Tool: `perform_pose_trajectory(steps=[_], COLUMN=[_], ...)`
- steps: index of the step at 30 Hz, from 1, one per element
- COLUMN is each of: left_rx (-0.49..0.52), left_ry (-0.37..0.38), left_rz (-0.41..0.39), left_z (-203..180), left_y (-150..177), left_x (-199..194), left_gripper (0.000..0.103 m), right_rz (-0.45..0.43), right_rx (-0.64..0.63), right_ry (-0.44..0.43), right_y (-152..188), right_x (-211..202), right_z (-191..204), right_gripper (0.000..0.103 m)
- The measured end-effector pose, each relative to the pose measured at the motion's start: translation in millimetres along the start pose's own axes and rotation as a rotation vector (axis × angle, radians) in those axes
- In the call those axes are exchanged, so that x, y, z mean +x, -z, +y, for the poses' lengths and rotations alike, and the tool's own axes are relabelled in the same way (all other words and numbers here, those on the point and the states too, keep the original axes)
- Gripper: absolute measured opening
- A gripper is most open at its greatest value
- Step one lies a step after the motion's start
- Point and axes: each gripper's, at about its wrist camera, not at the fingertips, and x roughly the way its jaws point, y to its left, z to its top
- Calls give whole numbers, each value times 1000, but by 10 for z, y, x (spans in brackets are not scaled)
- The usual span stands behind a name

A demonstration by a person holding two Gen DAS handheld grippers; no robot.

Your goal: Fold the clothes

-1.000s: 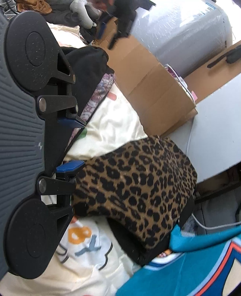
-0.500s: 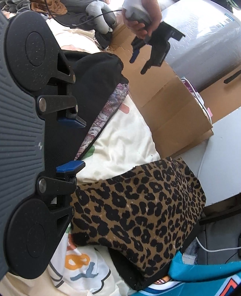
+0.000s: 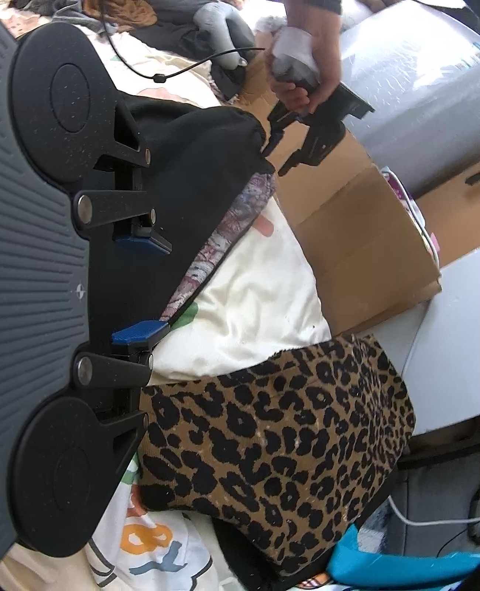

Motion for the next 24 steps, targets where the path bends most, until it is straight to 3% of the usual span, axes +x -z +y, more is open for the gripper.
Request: perform_pose_trajectory(steps=[12, 20, 23, 24], left_rx=[-110, -115, -128, -128], left_ry=[-33, -50, -51, -53], left_rz=[35, 64, 60, 59], left_z=[335, 408, 440, 446], left_y=[168, 212, 230, 239], left_x=[173, 270, 303, 302], left_gripper=[45, 45, 41, 34], right_rz=[10, 32, 31, 29], right_rx=[-4, -7, -26, -41], right_ry=[-2, 6, 5, 3], right_y=[-40, 20, 0, -13], right_x=[133, 183, 212, 223], right_z=[-4, -33, -30, -26], right_gripper=[46, 46, 46, 46])
